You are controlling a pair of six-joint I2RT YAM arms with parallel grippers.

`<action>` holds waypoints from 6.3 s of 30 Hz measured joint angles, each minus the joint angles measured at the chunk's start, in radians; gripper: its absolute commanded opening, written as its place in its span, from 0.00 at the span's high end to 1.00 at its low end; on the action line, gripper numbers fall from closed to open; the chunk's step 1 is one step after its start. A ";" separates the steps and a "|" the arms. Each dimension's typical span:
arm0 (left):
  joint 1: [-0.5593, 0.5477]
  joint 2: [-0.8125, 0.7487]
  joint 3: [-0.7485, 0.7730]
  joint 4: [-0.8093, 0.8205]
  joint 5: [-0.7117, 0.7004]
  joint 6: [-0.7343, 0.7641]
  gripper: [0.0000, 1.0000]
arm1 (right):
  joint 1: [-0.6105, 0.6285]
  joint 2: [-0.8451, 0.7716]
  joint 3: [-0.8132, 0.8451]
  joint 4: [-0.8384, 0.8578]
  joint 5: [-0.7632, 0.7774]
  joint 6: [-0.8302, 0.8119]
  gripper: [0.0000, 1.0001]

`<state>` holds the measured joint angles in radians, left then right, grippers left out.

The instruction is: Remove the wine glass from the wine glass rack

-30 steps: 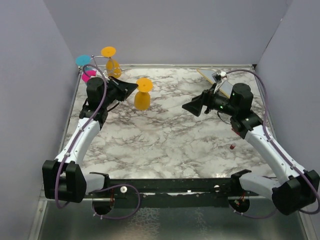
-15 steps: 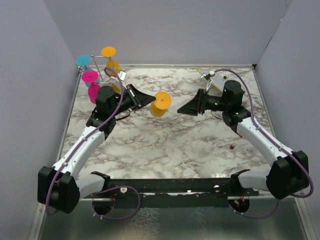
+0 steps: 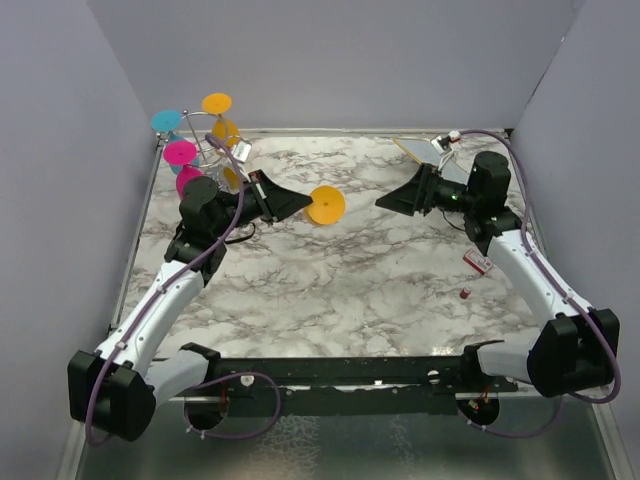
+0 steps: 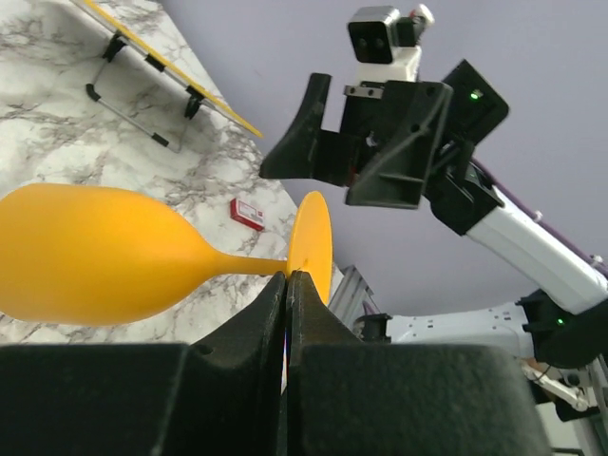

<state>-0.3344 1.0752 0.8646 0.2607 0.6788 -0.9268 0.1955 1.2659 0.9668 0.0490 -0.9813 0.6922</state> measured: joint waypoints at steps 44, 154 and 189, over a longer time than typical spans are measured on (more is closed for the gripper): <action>-0.002 -0.083 0.097 0.714 0.075 -0.743 1.00 | 0.067 0.048 -0.029 1.200 -0.145 0.951 0.23; 0.070 -0.229 -0.103 -0.528 -0.398 0.597 0.01 | 0.273 1.061 1.497 -1.177 1.081 -0.690 0.97; 0.070 -0.239 -0.115 -0.515 -0.400 0.605 0.00 | 0.261 1.135 1.566 -1.169 0.963 -0.705 0.37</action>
<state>-0.2642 0.8360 0.7494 -0.2539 0.2790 -0.3218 0.4568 2.4008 2.5332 -1.1202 -0.0181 -0.0128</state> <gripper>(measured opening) 0.994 0.582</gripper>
